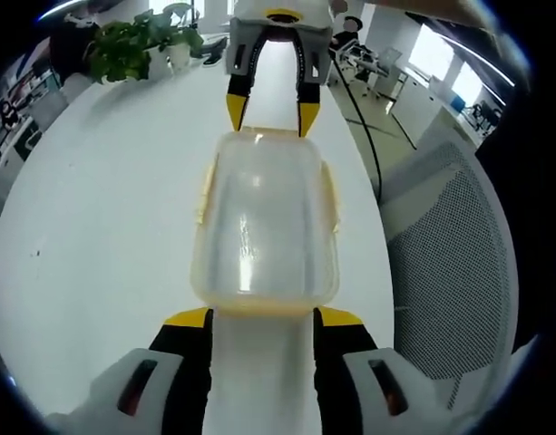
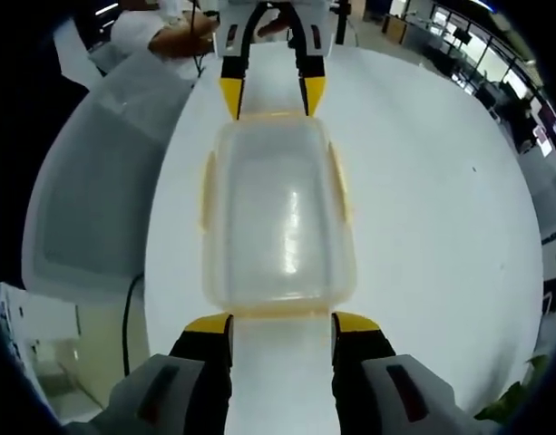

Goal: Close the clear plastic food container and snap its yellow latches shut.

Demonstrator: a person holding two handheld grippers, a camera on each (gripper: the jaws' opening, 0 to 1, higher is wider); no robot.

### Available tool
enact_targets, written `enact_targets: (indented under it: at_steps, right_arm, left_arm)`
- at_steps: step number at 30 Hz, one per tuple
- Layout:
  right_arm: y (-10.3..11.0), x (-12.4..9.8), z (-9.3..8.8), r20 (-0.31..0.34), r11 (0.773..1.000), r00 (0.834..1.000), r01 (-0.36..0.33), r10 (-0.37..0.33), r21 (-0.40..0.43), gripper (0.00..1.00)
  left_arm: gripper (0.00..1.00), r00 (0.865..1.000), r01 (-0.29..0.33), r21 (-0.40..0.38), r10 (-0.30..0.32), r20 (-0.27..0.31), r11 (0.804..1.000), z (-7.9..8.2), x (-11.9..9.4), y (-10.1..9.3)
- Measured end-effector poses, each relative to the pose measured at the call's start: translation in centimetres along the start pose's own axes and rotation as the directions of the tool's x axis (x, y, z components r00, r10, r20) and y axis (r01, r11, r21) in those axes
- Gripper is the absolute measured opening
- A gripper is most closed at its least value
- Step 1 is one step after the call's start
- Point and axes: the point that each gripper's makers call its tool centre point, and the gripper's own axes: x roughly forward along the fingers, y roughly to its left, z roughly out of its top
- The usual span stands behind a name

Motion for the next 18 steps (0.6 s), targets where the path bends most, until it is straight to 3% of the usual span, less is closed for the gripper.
enact_targets:
  at_steps: [11,18]
  right_arm:
    - [0.31,-0.22,-0.57,-0.005,1.000,1.000,0.004,-0.004,0.000,0.41]
    - [0.10,-0.68,0.24,0.045,0.995,0.999,0.022,-0.027,0.097,0.41]
  left_arm:
    - [0.41,1.000,0.009,0.004,-0.009,-0.004,1.000,-0.08,0.12,-0.23]
    - [0.40,1.000,0.003,-0.057,-0.003,-0.002,0.998,-0.54,-0.38,-0.43]
